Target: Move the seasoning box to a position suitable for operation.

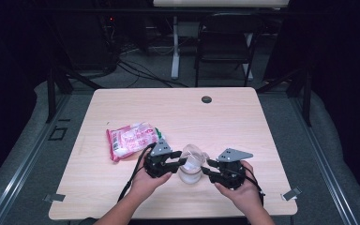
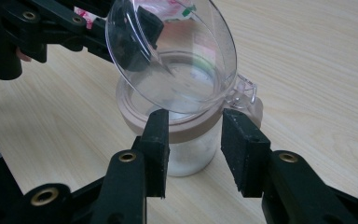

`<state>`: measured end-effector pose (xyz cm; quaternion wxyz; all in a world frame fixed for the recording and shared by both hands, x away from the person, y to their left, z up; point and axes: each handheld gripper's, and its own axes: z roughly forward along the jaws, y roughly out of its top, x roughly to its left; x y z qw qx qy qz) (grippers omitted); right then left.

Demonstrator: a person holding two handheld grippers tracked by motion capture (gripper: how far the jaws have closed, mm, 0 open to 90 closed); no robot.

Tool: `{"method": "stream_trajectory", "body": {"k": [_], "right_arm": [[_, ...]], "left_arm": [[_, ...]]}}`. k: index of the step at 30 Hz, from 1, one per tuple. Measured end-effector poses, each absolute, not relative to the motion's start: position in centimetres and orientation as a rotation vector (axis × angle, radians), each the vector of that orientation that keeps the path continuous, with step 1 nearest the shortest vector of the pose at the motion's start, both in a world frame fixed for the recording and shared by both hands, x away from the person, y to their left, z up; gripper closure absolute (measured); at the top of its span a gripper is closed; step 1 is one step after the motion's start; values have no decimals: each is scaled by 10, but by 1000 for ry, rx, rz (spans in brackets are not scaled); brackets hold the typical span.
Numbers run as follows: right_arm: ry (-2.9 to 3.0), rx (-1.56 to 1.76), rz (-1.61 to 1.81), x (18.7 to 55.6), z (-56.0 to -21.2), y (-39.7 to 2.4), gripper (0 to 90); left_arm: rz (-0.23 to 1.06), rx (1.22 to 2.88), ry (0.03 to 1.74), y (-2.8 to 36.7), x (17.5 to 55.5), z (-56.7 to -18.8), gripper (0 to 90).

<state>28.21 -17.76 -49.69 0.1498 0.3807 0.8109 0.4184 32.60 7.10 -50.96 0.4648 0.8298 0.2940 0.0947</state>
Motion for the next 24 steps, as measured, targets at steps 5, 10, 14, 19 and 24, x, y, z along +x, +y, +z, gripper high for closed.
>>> {"method": "stream_trajectory", "body": {"k": [5, 10, 14, 19, 24], "right_arm": [[2327, 1094, 1204, 282, -496, -178, 617], [2321, 1090, 1208, 283, -497, -178, 603], [2313, 1089, 1214, 283, -496, -178, 599], [2303, 1089, 1226, 283, -496, -178, 595], [2292, 1096, 1240, 284, -495, -180, 592]], "left_arm": [[239, 2052, 741, 69, 327, -515, 627], [241, 2050, 746, 68, 327, -518, 621], [243, 2048, 740, 69, 327, -518, 621], [240, 2044, 740, 70, 326, -519, 621], [244, 2036, 739, 70, 326, -520, 621]]}}
